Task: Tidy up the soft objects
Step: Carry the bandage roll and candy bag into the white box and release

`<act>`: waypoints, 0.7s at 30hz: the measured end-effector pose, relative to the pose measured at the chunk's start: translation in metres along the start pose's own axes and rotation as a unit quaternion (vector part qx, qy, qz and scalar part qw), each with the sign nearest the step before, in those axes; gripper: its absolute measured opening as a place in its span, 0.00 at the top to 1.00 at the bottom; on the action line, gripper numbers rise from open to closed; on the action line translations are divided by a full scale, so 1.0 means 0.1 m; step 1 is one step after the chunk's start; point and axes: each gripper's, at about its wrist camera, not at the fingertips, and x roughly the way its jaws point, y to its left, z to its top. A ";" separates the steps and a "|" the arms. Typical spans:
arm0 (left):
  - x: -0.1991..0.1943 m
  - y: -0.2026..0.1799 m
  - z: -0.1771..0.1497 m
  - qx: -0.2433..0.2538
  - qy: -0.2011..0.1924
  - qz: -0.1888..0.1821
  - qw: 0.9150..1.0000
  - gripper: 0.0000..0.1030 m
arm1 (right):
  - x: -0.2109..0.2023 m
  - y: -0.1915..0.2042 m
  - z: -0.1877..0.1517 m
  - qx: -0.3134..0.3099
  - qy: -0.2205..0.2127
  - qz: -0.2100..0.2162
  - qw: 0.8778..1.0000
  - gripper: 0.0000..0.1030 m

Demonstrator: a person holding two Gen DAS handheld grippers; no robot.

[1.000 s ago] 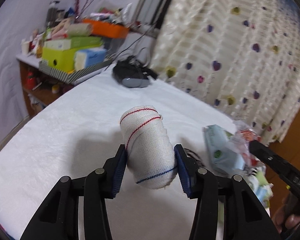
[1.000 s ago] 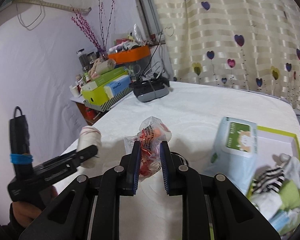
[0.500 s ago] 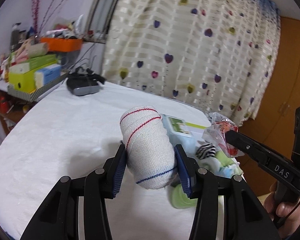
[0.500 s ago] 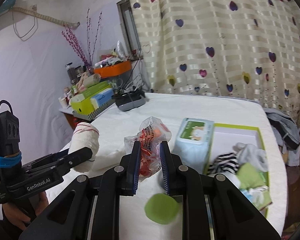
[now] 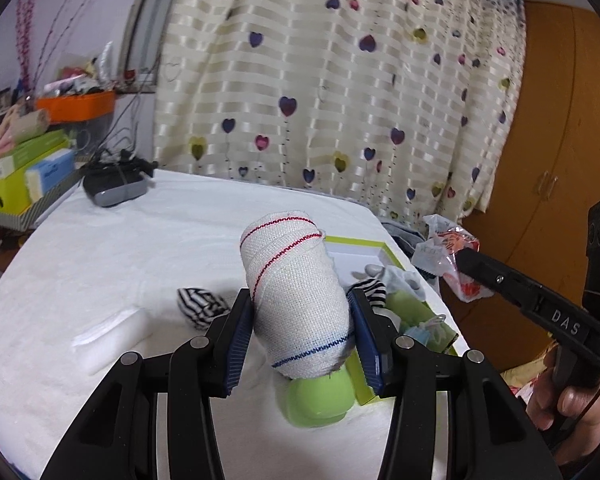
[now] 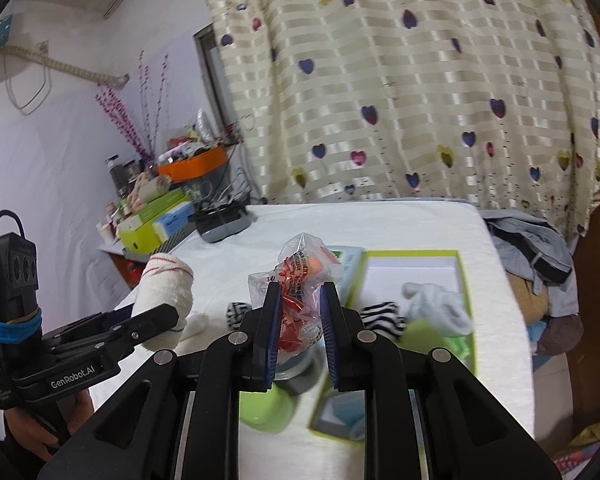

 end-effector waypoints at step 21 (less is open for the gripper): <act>0.84 -0.52 0.34 0.072 0.050 -0.057 0.995 0.55 | 0.22 -0.88 0.15 0.041 0.005 -0.044 0.998 0.81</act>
